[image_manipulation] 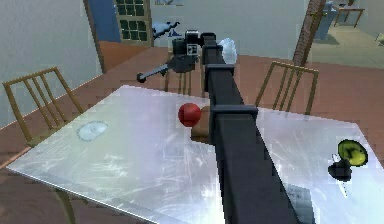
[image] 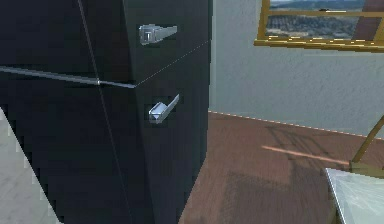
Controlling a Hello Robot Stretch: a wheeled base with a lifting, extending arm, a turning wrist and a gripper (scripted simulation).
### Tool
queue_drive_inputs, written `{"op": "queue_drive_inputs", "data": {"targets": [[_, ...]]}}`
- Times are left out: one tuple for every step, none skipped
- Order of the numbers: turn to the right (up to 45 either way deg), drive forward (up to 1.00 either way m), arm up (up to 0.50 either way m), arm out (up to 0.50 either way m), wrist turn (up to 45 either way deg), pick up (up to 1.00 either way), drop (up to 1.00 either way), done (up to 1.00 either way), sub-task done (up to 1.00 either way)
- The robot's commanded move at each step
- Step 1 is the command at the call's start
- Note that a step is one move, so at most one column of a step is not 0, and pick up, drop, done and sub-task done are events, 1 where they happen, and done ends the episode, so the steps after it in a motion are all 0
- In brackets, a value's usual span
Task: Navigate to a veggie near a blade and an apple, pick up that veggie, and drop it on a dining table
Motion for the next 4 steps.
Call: {"op": "queue_drive_inputs", "data": {"targets": [[0.0,0.0,0.0,0.0,42.0,0.0,0.0,0.0,0.0],[0.0,0.0,-0.24,0.0,0.0,0.0,0.0,0.0,0.0],[0.0,0.0,0.0,0.0,0.0,1.0,0.0,0.0,0.0],[0.0,0.0,0.1,0.0,0.0,0.0,0.0,0.0,0.0]]}}
